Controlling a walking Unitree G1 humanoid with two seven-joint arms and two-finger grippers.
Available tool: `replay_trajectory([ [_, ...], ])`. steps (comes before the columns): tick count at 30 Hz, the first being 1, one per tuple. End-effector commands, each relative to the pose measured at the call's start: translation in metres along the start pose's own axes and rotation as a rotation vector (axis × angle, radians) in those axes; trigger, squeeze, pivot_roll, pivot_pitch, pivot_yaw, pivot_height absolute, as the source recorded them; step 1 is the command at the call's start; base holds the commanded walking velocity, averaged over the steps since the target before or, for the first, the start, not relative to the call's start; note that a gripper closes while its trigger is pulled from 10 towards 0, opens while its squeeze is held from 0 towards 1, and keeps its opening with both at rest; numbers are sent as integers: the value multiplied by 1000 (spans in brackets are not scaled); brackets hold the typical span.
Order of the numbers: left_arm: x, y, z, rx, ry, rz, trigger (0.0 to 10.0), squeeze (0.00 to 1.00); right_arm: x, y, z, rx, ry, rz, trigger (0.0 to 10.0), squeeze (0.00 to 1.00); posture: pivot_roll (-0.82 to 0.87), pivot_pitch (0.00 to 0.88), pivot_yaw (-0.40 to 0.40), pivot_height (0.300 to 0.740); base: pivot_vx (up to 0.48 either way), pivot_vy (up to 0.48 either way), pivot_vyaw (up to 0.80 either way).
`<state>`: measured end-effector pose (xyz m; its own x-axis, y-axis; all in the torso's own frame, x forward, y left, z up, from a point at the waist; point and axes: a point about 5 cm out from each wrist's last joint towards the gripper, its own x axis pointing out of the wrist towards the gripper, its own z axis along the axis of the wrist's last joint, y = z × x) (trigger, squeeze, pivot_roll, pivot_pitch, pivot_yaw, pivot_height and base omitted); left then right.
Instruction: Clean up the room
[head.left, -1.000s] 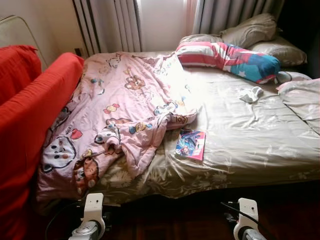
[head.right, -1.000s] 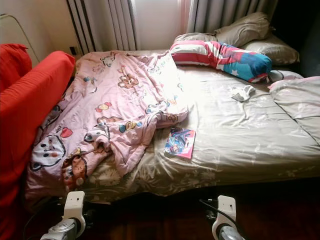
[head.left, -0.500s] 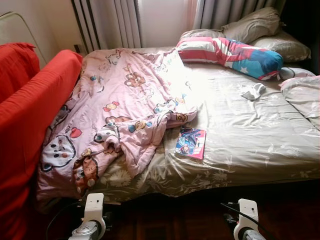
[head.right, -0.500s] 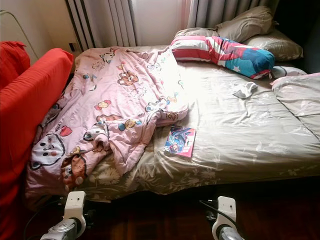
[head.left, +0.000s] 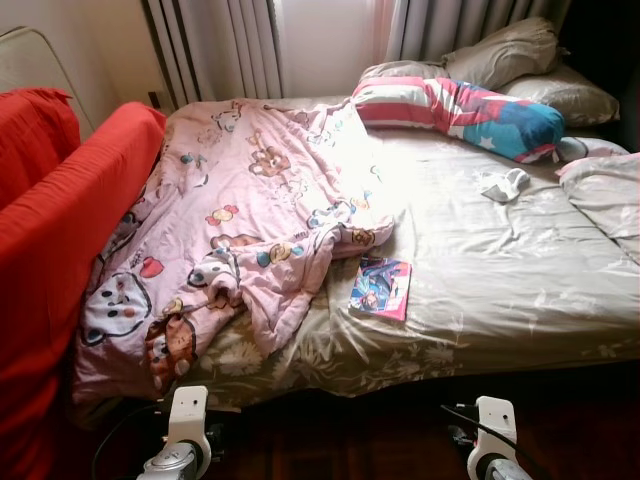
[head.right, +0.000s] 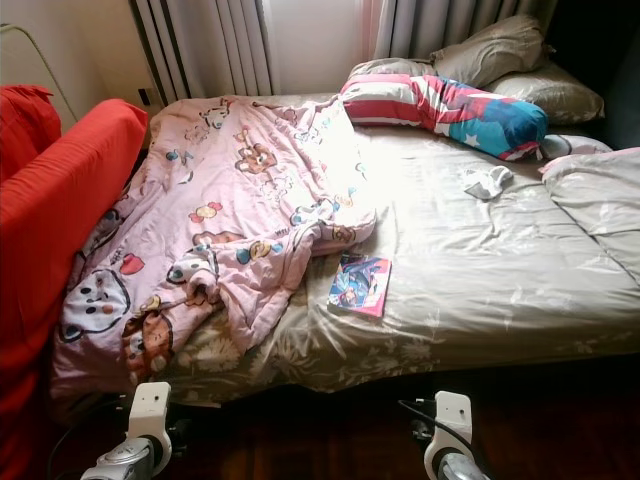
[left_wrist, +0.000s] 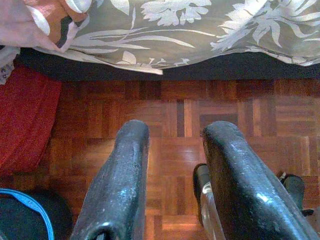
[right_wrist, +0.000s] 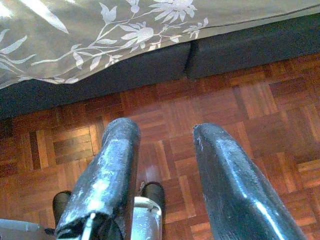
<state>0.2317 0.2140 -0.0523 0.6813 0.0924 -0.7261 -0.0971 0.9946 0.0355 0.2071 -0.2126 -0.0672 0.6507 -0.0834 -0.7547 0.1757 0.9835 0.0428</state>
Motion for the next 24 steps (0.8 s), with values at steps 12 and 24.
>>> replay_trajectory([
  [12,-1,1,-5,-9,9,1,10000,0,0,0,-1,24,-9,-6,10000,0,-1,0,22,690,78,0,0],
  [24,-1,1,-5,-8,6,1,10000,0,0,0,0,27,-13,-3,10000,0,1,0,21,690,130,0,0],
])
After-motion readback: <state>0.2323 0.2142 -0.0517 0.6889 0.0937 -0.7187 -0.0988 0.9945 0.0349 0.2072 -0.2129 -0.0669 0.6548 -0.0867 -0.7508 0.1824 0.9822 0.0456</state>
